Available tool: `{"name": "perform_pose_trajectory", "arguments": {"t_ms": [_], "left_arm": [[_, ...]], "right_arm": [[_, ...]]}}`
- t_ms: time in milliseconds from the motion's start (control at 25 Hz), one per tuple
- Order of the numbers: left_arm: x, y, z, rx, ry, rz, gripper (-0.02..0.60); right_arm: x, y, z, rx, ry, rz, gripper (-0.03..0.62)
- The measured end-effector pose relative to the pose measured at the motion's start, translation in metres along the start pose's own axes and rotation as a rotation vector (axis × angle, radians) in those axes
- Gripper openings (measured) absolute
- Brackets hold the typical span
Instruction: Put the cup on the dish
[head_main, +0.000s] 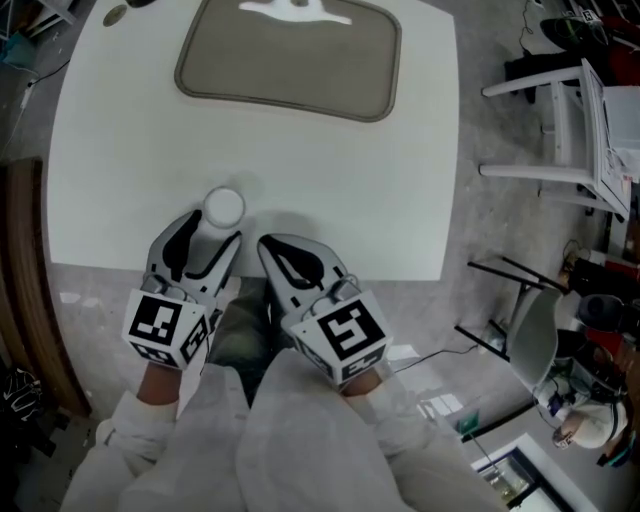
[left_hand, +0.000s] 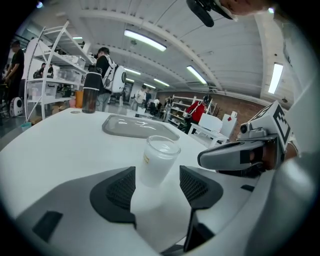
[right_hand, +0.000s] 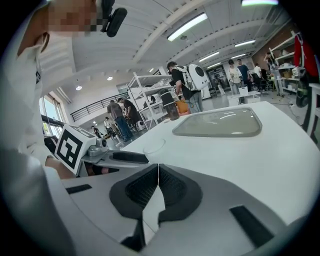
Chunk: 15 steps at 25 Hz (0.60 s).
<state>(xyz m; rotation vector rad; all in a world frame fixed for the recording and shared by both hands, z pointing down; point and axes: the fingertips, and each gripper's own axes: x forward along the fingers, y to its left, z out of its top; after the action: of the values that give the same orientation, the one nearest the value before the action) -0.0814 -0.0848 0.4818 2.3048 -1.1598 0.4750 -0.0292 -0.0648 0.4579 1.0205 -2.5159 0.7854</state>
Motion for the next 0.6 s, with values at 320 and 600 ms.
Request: {"name": "perform_pose_trajectory", "arguments": {"t_ms": [320, 600], "left_arm": [[0.013, 0.002, 0.003, 0.052, -0.008, 0.022, 0.264], [0.025, 0.000, 0.007, 0.074, -0.014, 0.026, 0.264]], "right_arm": [[0.001, 0.003, -0.003, 0.021, -0.018, 0.011, 0.015], [-0.007, -0.008, -0.009, 0.094, -0.015, 0.018, 0.015]]}}
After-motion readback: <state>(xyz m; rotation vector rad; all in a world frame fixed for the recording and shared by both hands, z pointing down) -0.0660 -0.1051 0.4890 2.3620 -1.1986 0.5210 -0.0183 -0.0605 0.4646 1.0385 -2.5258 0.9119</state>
